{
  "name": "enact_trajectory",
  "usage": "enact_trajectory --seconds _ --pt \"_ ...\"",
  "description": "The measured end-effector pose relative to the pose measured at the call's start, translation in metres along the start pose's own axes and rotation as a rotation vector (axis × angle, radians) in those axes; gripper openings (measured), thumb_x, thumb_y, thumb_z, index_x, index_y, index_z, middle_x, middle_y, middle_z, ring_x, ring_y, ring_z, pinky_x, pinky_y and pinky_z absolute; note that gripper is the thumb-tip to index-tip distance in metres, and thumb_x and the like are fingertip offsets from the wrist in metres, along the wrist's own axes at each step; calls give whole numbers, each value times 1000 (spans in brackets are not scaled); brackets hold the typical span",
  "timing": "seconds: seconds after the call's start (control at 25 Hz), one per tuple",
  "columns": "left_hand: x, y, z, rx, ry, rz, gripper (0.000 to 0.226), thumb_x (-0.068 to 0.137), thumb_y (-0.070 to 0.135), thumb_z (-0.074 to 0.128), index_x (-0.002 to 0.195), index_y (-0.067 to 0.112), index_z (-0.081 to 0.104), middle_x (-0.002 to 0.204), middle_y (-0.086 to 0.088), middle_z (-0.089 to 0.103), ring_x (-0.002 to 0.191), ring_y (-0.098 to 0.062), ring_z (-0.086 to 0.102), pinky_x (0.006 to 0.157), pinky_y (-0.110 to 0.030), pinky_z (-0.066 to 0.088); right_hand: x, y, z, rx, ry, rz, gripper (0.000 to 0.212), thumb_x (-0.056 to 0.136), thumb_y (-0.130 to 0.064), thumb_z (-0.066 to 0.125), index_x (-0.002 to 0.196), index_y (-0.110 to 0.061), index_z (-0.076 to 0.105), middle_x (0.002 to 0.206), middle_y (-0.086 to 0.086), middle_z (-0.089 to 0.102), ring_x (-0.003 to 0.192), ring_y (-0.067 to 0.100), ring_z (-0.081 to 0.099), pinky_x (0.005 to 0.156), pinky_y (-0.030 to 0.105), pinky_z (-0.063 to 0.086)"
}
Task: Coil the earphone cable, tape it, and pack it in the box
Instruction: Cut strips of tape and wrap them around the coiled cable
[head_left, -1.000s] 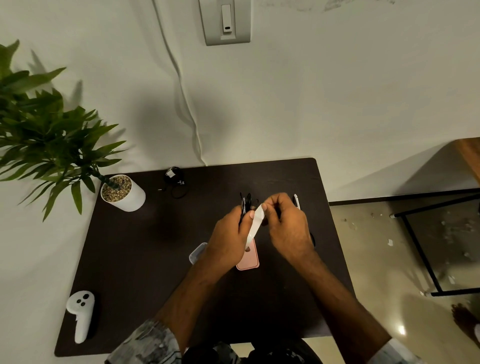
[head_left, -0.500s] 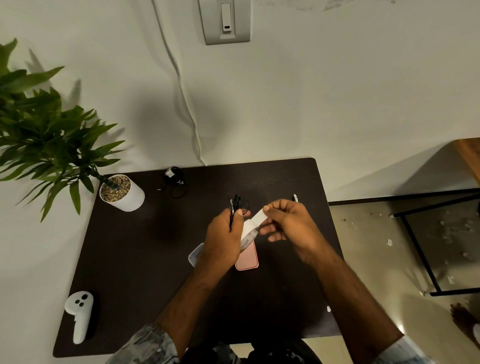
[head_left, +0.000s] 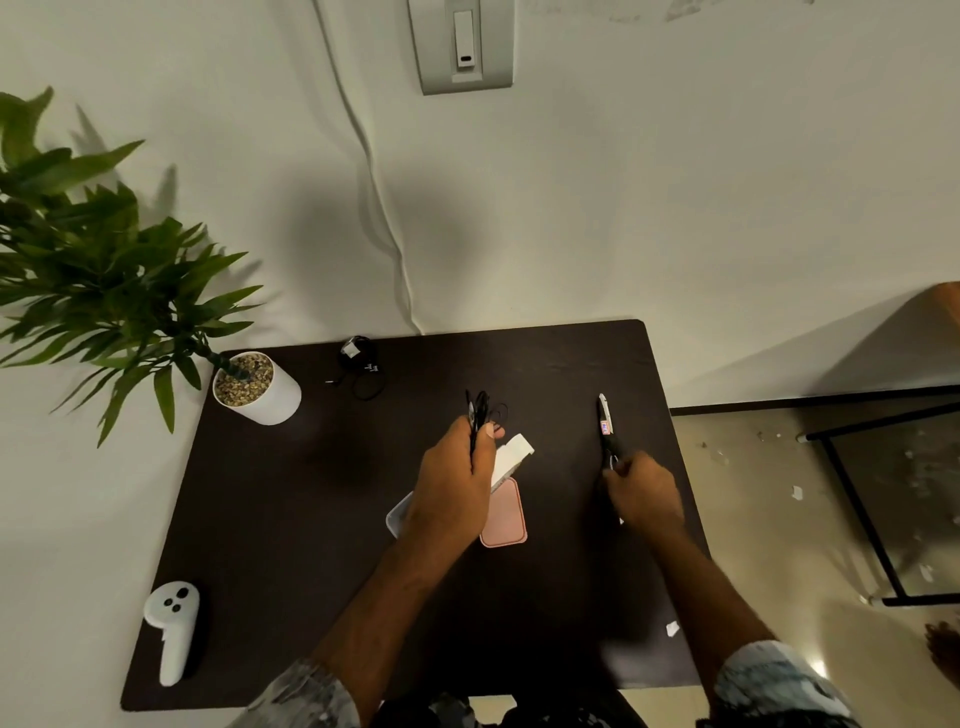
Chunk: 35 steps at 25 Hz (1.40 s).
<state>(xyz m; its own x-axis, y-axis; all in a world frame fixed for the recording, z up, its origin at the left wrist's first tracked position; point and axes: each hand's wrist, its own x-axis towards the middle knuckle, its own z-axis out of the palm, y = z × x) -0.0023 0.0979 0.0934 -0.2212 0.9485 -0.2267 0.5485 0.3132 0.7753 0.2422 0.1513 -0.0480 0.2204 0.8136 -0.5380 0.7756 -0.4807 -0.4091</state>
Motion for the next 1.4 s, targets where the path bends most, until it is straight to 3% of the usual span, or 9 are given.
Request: enact_trajectory --seconds 0.12,0.24,0.44,0.56,0.76,1.08,1.28,1.4 --pt "-1 2 -5 -15 12 3 21 109 34 41 107 23 59 90 14 65 81 -5 68 67 -29 61 16 34 19 -138 -70 75 50 94 -34 75 133 -10 57 129 16 63 118 31 64 101 48 58" --pt "-1 1 -10 -14 31 -9 22 109 34 41 106 22 58 89 14 64 81 -3 66 69 -29 60 16 43 30 -83 -36 105 56 93 -28 77 138 -6 51 139 21 55 126 36 60 105 51 55" --pt "0 -2 -14 -4 17 -16 25 108 39 38 107 21 56 91 12 64 86 -5 66 73 -33 61 8 45 29 -151 -7 93 58 97 -40 70 140 -7 50 139 19 54 123 35 62 97 47 57" --pt "0 -2 -13 22 -4 -32 25 108 40 38 110 21 54 92 9 63 84 -5 66 68 -26 58 12 45 24 -203 -13 23 56 99 -38 68 143 -9 50 146 19 48 125 33 61 98 44 57" --pt "-2 0 -11 20 -20 -39 19 108 37 39 111 23 51 88 8 62 78 -8 66 58 -18 52 17 37 17 -280 -90 41 53 96 -34 71 141 -13 51 138 15 59 123 32 64 98 45 58" --pt "-4 4 -6 11 -31 -34 19 108 37 40 112 22 51 87 8 62 72 -6 66 50 -9 48 9 40 25 -297 -90 27 50 97 -30 69 140 -10 52 140 18 57 127 34 62 100 45 55" --pt "-5 6 -3 31 -28 -27 22 108 38 40 113 21 53 90 7 64 77 -9 69 56 -19 54 1 38 25 -301 -133 14 51 94 -33 74 135 -9 56 136 16 59 121 32 64 95 40 55" --pt "-4 4 -2 27 -29 -13 20 108 37 40 112 22 52 90 5 65 78 -11 69 62 -29 60 -2 38 29 -269 -163 25 45 92 -39 75 126 -15 60 120 9 65 106 24 67 87 37 59"
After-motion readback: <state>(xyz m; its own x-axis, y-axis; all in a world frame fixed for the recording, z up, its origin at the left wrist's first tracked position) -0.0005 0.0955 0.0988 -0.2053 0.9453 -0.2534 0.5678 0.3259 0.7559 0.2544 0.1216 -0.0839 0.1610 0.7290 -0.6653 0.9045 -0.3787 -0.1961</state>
